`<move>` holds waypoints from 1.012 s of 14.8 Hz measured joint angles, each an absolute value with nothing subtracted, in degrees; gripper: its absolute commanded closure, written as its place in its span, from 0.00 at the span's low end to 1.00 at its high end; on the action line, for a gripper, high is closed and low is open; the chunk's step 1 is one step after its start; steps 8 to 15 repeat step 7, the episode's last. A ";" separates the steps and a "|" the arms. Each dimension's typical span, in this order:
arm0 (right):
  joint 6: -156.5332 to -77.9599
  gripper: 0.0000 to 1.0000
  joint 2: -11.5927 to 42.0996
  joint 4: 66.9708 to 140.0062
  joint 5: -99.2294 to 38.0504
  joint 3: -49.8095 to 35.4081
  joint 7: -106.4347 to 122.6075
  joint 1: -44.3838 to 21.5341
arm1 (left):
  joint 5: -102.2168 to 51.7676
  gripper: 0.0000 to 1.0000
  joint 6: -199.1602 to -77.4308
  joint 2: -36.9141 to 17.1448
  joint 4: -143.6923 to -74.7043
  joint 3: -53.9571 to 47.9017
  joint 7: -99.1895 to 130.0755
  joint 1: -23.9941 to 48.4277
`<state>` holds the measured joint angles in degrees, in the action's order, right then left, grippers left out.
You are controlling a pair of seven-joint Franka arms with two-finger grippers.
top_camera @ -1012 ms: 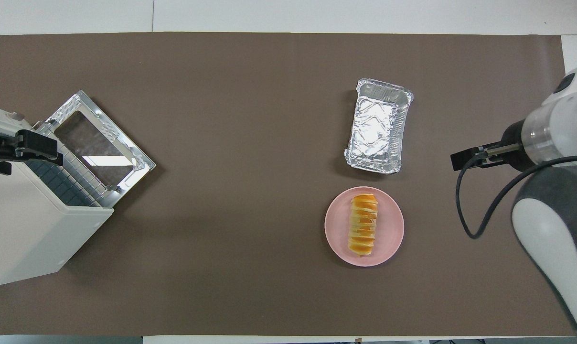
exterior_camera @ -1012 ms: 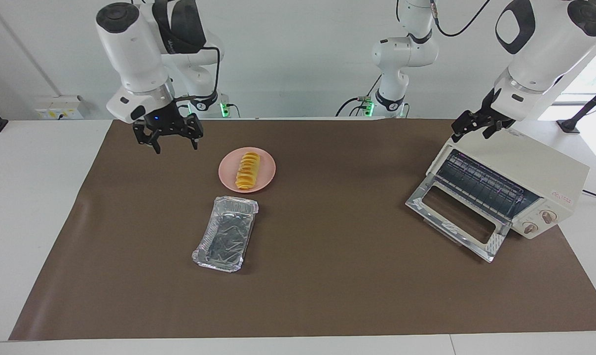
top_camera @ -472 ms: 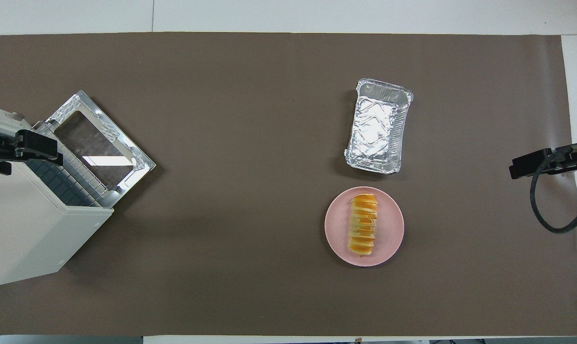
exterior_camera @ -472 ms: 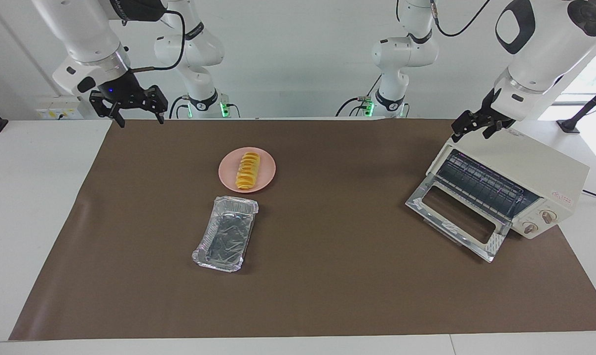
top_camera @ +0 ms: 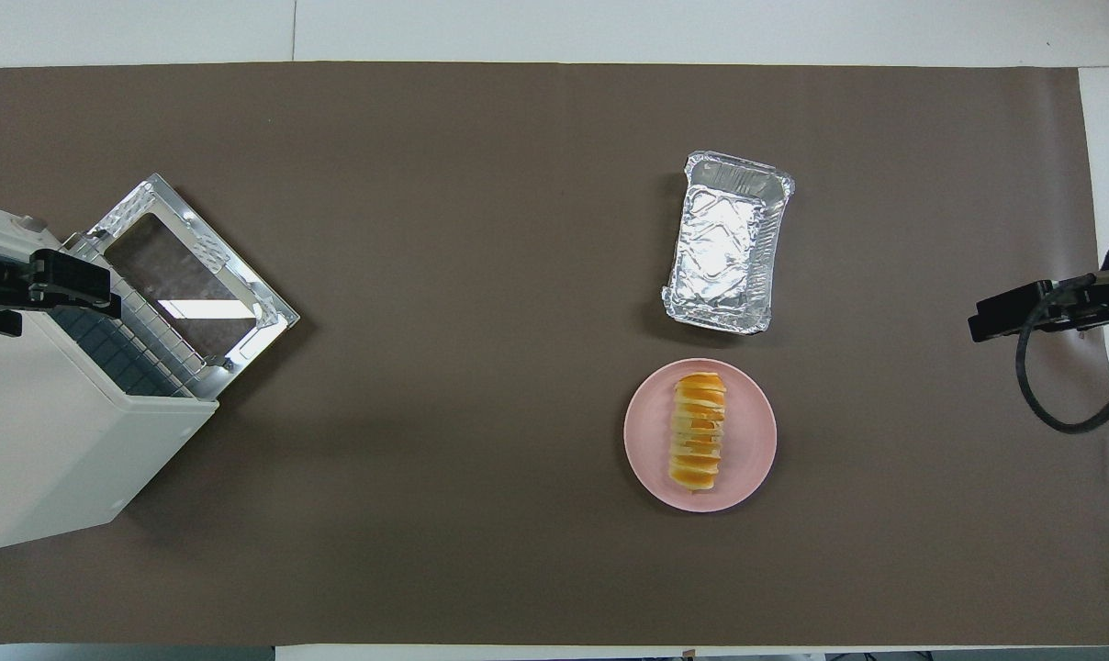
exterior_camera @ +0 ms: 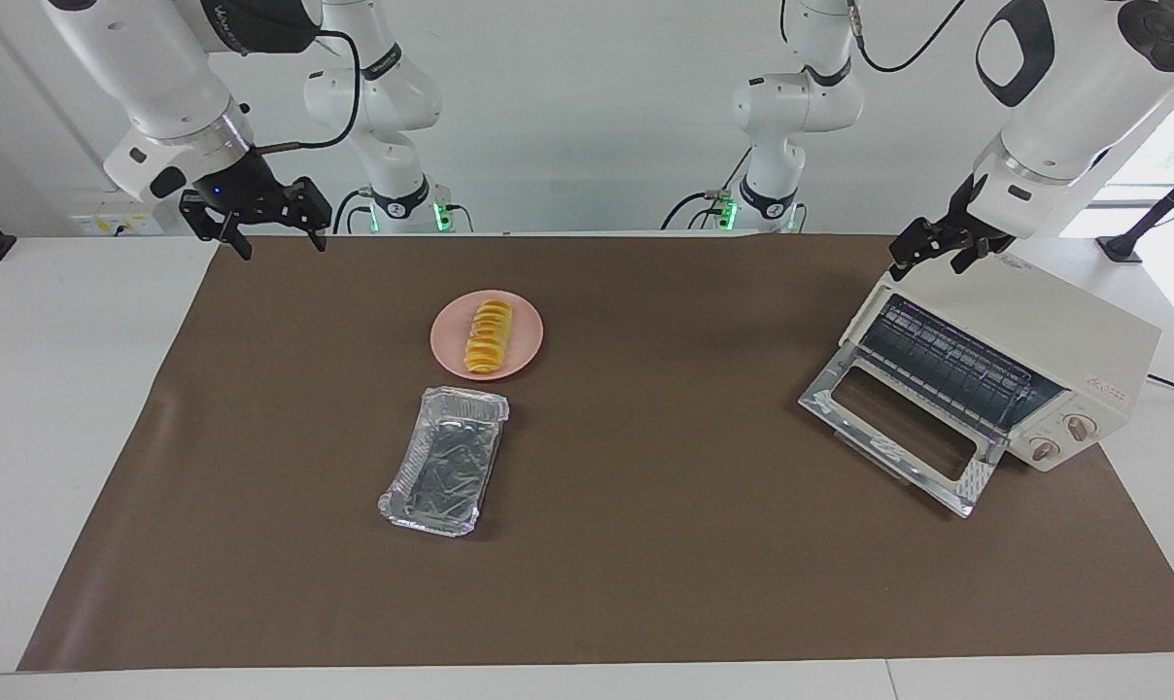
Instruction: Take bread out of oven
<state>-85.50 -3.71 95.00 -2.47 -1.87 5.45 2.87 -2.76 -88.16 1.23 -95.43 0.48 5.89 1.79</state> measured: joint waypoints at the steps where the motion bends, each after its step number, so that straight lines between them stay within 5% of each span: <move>1: -85.57 0.00 -3.72 94.97 -2.48 -1.87 5.45 2.87 | -2.76 0.00 -88.16 1.23 -95.43 0.48 5.89 1.79; 15: -86.50 0.00 -3.72 94.95 -2.48 -1.87 5.45 2.87 | -2.76 0.00 -88.16 1.23 -95.43 0.48 5.89 1.79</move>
